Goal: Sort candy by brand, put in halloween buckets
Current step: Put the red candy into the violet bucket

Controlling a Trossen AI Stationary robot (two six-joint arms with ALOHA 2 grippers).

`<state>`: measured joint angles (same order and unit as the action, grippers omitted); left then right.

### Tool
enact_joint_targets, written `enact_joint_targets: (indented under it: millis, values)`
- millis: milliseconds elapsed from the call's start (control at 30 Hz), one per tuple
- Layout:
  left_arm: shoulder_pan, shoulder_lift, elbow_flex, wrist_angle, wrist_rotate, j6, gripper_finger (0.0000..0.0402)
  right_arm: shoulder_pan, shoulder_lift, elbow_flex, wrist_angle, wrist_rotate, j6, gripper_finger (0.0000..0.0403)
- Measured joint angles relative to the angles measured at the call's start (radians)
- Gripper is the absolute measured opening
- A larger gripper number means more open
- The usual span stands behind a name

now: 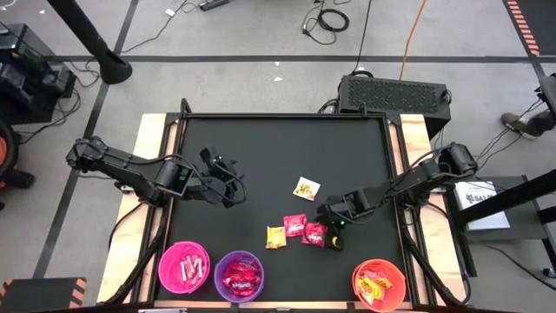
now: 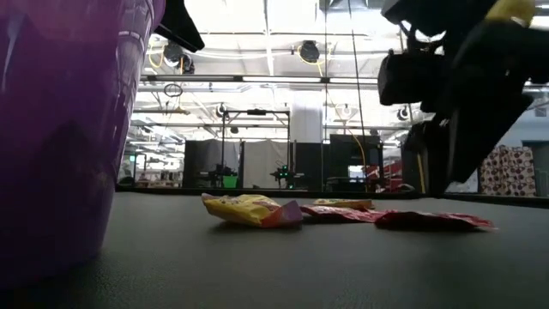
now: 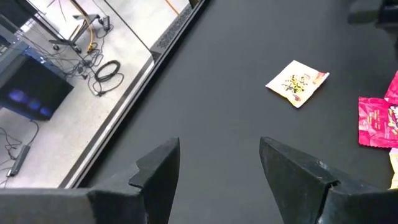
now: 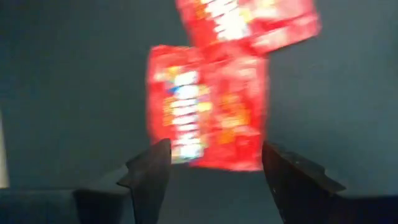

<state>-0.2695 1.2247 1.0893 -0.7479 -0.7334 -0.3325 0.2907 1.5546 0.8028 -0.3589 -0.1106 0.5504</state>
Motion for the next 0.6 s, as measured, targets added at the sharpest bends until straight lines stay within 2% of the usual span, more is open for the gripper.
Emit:
enact_joint_targets:
  millis: [100,200,367,600]
  values:
    - [0.000,0.000,0.000,0.003,0.000,0.006,0.0228,0.032,-0.004,0.000,-0.039,0.137,-0.046,0.0243]
    - [0.001,0.000,0.000,0.008,0.000,0.006,0.0228,0.053,0.012,0.000,-0.044,0.203,-0.109,0.0242]
    - [0.001,0.000,0.000,0.008,-0.001,0.005,0.0228,0.058,0.028,0.000,-0.021,0.195,-0.187,0.0242]
    - [0.001,0.000,0.000,0.008,-0.003,0.004,0.0228,0.059,0.085,0.000,-0.018,0.181,-0.215,0.0242]
